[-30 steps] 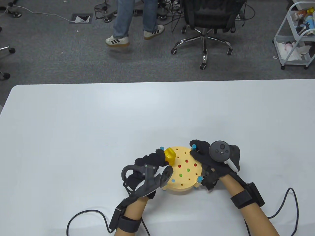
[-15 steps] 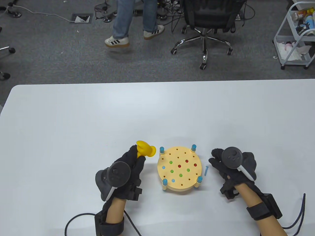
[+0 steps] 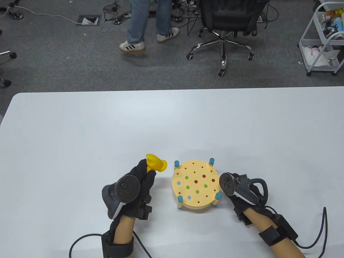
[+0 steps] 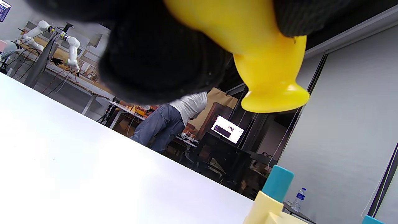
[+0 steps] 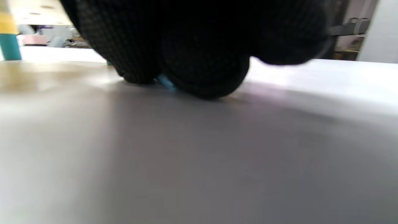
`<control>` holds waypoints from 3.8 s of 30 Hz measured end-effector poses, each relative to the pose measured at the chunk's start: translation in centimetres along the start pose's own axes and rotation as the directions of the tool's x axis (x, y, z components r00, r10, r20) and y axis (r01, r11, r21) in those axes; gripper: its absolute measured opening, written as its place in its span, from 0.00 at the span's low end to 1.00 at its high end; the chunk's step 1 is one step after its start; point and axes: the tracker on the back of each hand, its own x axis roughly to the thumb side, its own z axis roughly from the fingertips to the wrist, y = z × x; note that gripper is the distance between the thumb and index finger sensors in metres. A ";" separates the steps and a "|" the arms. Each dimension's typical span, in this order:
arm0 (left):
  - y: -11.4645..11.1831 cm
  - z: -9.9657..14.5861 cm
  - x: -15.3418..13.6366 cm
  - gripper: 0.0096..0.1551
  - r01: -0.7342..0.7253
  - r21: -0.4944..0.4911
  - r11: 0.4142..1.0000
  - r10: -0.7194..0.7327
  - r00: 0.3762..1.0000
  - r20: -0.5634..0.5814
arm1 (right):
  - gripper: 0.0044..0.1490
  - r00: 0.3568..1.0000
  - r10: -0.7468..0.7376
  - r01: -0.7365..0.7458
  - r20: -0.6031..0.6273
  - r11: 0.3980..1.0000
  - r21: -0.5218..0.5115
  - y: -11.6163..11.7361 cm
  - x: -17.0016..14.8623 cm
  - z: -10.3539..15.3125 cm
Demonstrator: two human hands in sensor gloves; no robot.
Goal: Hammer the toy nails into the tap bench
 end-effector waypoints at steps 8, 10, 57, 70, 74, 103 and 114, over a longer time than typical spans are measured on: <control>-0.2 0.1 0.3 0.37 0.024 -0.010 1.000 -0.024 1.000 0.018 | 0.37 0.996 -0.059 0.054 0.073 0.996 0.068 0.5 -0.6 -0.1; -0.2 0.1 0.4 0.37 0.024 -0.006 1.000 -0.024 0.999 0.023 | 0.31 0.987 -0.160 0.157 0.030 0.983 0.095 0.6 -1.9 -0.4; -1.4 0.3 2.2 0.37 0.108 -0.053 0.993 -0.100 0.987 0.127 | 0.25 0.898 -0.008 0.050 0.439 0.995 -0.084 -9.3 9.9 4.7; -1.5 0.4 2.5 0.37 0.123 -0.067 0.990 -0.113 0.984 0.140 | 0.29 0.906 0.051 -0.038 0.420 0.998 -0.040 -9.3 10.6 4.7; -1.4 0.4 2.7 0.37 0.123 -0.060 0.991 -0.113 0.982 0.148 | 0.35 0.916 0.007 0.034 0.400 0.995 -0.097 -10.9 9.3 5.2; -1.9 4.4 9.5 0.37 0.207 -0.079 0.975 -0.153 0.886 0.437 | 0.37 0.783 -0.611 0.622 0.115 0.776 -0.111 -2.1 -0.8 -4.4; -5.1 7.9 13.8 0.37 0.514 -0.037 0.857 -0.454 0.787 0.418 | 0.37 0.793 -0.598 0.608 0.115 0.785 -0.119 -2.0 -0.6 -4.3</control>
